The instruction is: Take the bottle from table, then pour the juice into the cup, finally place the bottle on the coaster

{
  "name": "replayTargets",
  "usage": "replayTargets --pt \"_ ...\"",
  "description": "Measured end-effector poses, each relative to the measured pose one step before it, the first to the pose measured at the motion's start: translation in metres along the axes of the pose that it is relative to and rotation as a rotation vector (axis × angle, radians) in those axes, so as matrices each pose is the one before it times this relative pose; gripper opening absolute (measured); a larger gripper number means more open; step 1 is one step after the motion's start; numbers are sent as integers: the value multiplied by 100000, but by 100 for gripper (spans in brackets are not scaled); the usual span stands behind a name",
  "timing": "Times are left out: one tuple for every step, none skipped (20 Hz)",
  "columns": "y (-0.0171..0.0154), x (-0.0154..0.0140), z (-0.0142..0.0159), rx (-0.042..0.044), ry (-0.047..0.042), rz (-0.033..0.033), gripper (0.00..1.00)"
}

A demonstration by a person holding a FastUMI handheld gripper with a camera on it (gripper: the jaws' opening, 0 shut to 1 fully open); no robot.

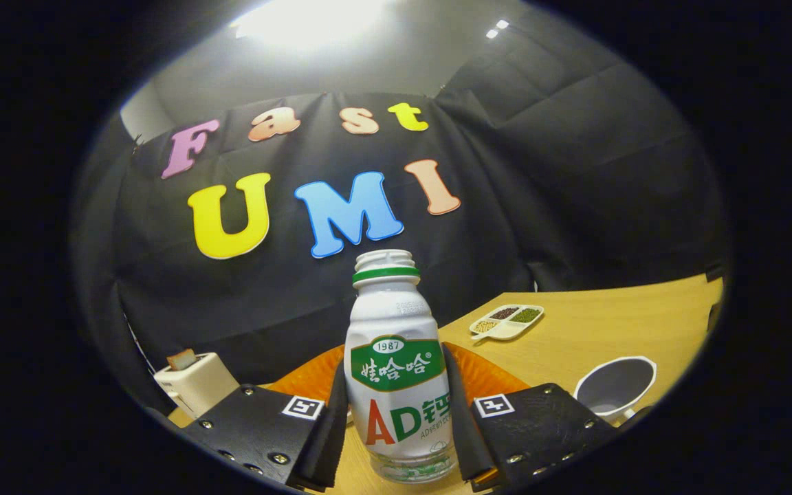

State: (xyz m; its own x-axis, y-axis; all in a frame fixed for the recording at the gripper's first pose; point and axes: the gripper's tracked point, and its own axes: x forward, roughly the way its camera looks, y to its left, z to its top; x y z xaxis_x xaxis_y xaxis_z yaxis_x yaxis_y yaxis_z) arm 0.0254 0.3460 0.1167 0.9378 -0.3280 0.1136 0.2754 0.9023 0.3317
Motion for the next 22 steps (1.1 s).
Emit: replayTargets --pt "205 378 -290 -5916 -328 -228 65" --pt "276 314 -310 -5356 -294 400 65" --pt "417 320 -290 -4631 89 701 65" --pt "541 845 -478 -4382 225 926 65" --pt "435 394 -741 -3175 1119 892 65" --pt "370 532 -716 -2167 784 972 65" --pt "519 583 -479 -1945 60 1136 65" --pt "375 417 -701 -2195 599 1156 65" --pt "475 464 -659 -1659 538 1836 65" --pt "647 550 -867 -970 950 2236 65" --pt "450 466 -656 -1100 796 1649 65" --pt "111 252 -633 -1497 1002 672 66" --pt "46 287 -272 -1185 61 641 66" --pt "155 185 366 -408 -1976 402 66" --pt "-136 -12 9 248 -636 257 66" --pt "-57 -132 -180 1721 -604 121 66" --pt "-248 -210 97 2000 -1445 -286 66" --pt "-299 -109 39 2302 -1022 -467 66" --pt "-137 -257 40 2201 -1208 185 66" --pt "-85 -323 58 2015 -1068 535 66" --pt "-190 -271 120 1149 -526 -8 70" --pt "-169 -209 -11 1093 -201 369 70"
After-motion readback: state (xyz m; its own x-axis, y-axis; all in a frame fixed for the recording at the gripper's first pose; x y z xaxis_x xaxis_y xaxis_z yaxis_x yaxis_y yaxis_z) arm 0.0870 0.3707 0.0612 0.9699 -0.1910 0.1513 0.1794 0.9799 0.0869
